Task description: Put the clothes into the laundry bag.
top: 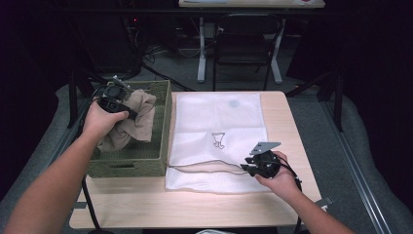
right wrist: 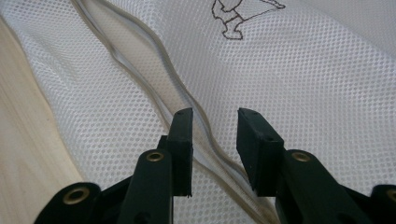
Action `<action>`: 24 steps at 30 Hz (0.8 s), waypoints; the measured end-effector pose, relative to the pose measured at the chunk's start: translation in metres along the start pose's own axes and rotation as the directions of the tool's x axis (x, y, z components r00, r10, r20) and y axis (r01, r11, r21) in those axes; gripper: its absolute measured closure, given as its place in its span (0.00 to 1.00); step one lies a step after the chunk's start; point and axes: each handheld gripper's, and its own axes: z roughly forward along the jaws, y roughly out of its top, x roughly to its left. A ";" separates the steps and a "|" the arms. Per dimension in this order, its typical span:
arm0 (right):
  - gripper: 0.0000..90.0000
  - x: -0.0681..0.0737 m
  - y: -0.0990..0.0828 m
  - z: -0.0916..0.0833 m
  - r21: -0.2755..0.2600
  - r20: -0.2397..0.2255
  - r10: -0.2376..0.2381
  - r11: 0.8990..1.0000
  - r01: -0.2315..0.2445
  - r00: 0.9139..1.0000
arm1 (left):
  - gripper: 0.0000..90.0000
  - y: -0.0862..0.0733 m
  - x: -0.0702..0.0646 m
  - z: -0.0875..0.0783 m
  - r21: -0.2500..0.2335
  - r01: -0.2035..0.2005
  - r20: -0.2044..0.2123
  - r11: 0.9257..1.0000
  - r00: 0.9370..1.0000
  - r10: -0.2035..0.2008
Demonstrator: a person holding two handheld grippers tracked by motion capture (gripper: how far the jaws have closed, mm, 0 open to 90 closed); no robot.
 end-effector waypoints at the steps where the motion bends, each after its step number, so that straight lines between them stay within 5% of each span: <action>1: 0.76 -0.001 0.002 0.001 0.003 0.001 -0.004 1.000 0.004 1.000 | 0.75 0.000 0.001 -0.001 0.000 -0.001 0.002 1.000 1.000 0.001; 10: 0.78 -0.003 0.019 0.005 -0.008 -0.016 -0.007 1.000 0.007 1.000 | 0.75 -0.004 -0.002 -0.011 -0.018 -0.008 0.001 1.000 1.000 0.008; 24: 0.79 0.009 0.039 0.024 0.011 -0.042 -0.083 0.996 0.084 0.996 | 0.75 -0.007 -0.011 -0.027 -0.052 -0.029 0.003 0.998 1.000 0.029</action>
